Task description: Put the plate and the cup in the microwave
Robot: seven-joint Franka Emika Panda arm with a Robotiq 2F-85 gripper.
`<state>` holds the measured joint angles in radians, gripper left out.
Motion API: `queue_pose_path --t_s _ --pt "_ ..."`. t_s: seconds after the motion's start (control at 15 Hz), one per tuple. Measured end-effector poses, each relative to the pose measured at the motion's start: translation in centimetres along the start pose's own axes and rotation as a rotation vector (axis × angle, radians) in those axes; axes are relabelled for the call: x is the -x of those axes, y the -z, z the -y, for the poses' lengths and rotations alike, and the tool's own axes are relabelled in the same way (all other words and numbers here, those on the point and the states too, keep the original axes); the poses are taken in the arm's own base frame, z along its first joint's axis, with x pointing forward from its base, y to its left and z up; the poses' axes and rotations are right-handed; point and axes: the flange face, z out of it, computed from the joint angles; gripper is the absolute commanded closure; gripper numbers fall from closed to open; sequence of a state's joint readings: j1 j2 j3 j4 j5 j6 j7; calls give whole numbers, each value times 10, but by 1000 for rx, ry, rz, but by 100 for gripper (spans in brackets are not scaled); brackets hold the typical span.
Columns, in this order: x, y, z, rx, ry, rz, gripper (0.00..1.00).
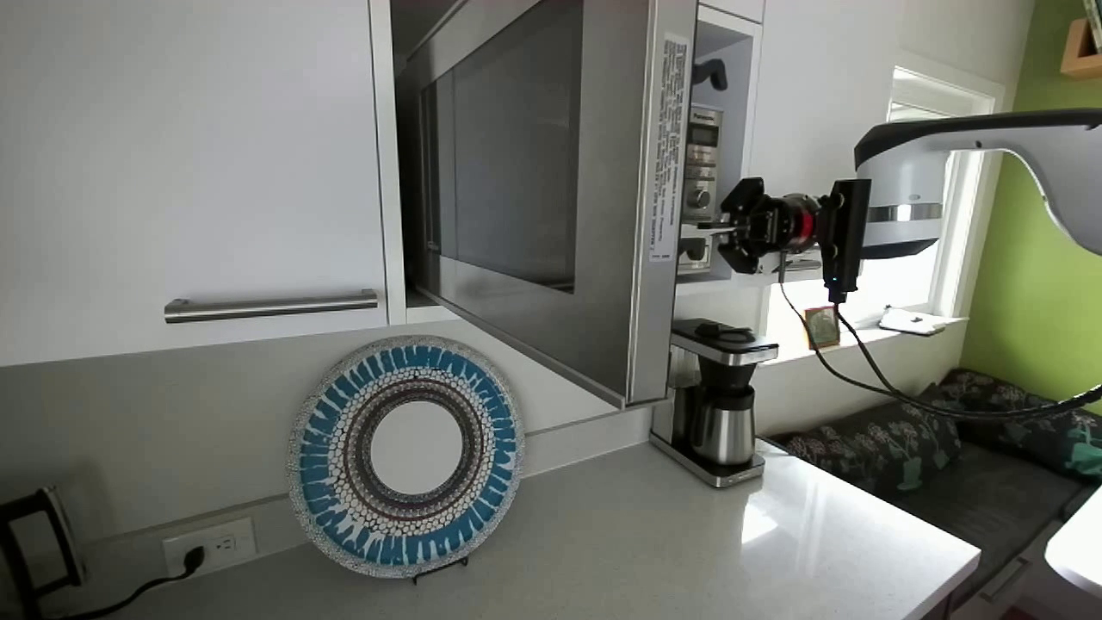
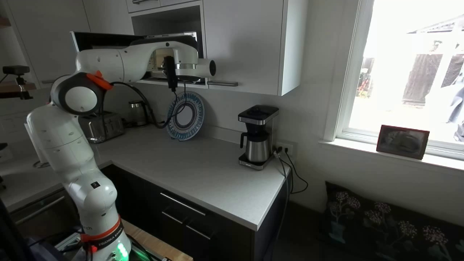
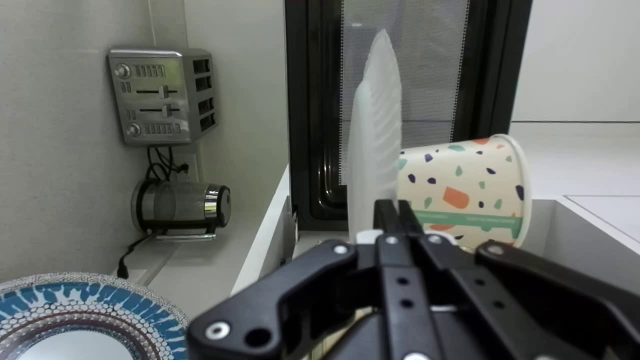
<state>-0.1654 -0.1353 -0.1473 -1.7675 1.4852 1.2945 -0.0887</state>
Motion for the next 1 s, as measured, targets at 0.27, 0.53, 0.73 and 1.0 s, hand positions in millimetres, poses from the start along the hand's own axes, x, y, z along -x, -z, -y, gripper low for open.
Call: queue_pose_path --t_s 0.27,0.53,0.73,1.0 --pt "-10 -9 4 -11 -8 -38 100" --pt "-19 -21 4 -8 -34 -74 100" --pt "-24 -28 6 -3 -51 -109 100" --pt "-32 -36 11 3 -67 -170 100"
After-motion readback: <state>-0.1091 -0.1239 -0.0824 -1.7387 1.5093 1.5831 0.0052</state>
